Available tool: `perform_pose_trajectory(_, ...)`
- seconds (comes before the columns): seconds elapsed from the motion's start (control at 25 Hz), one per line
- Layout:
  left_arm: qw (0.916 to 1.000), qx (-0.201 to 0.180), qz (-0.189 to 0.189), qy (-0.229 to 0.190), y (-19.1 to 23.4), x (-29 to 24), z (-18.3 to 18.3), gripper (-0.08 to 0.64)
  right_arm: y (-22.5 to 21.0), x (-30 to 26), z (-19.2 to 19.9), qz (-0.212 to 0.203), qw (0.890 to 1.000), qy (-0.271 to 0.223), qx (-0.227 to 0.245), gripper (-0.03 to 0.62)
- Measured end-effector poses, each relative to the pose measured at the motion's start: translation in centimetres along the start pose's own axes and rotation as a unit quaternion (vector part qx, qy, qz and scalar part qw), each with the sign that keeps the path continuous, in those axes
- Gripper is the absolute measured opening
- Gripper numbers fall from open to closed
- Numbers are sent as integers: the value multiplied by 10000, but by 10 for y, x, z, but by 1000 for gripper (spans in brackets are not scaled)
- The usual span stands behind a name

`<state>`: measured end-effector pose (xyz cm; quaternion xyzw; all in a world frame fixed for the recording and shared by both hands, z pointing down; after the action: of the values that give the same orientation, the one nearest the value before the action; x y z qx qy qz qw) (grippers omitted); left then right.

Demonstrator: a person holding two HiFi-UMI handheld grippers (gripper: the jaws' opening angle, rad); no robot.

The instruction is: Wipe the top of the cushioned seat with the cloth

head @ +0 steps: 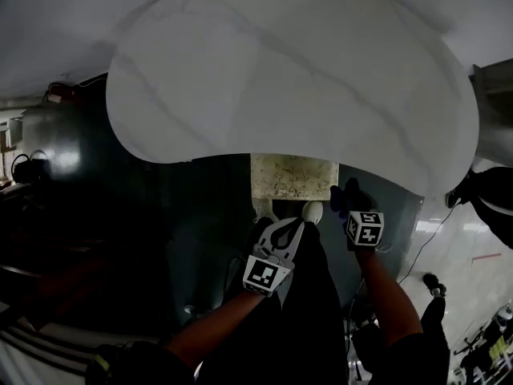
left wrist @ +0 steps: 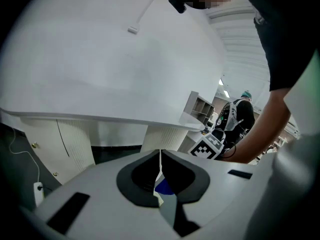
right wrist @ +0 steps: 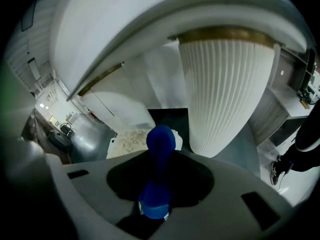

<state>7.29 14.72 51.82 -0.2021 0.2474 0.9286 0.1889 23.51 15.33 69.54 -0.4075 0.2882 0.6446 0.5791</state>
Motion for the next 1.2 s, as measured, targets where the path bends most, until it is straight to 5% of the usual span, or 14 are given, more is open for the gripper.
perform_pose_trajectory(0.56, 9979, 38, -273, -589, -13, 128, -119, 20, 127, 261, -147, -218, 9822, -1806, 470, 124)
perform_pose_trajectory(0.84, 9905, -209, -464, -1275, -5, 200, -212, 20, 182, 378, -246, -60, 9480, -3150, 460, 124)
perform_pose_trajectory(1.0, 9774, -121, -756, -1972, -1, 242, -264, 20, 204, 433, -278, 54, 9274, -3707, 494, 124)
perform_pose_trajectory(1.2, 9617, -661, -1024, -2457, -3, 290, -318, 20, 234, 473, -306, 74, 8985, -4348, 599, 121)
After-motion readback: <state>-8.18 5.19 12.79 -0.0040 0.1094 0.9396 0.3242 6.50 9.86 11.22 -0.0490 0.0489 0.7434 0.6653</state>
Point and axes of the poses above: the fingertips, and each gripper's own axes: x backward along the fingers, y to its left, z out of its underside, the point moved 1 cm from there along x, backward along the fingers, and after that the axes turned 12 degrees about z, right-handed, at the moved point
